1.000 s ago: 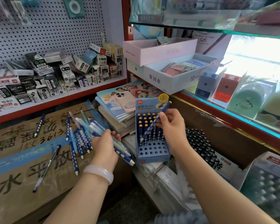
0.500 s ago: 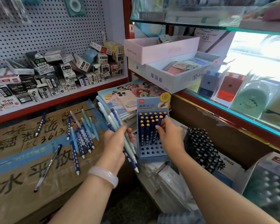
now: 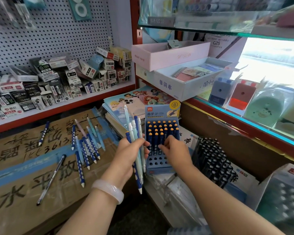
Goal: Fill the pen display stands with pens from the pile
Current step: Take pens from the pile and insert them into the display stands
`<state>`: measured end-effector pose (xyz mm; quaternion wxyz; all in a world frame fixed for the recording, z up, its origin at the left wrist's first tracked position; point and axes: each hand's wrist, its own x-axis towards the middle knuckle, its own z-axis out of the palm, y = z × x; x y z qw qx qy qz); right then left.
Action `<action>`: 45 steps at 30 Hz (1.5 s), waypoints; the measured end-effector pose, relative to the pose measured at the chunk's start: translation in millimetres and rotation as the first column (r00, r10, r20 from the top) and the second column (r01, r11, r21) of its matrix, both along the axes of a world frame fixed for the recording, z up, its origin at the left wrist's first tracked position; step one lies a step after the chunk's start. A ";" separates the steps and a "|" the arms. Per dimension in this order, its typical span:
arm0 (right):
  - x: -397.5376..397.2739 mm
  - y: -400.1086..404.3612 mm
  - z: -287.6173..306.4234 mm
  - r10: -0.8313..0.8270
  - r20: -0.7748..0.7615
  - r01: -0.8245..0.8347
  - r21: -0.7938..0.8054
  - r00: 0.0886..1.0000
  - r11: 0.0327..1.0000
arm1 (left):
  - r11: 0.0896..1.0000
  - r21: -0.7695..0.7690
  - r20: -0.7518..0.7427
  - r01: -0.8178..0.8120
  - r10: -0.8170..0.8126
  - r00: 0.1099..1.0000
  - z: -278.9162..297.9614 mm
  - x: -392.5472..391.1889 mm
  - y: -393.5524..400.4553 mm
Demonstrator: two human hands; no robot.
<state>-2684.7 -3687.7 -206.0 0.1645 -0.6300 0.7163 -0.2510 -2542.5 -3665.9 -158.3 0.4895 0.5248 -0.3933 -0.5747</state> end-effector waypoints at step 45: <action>-226.4 228.6 92.3 -0.191 0.467 0.326 -0.228 0.863 0.917 | 0.892 -0.063 0.047 0.447 -0.445 0.894 38.4 -198.2 132.2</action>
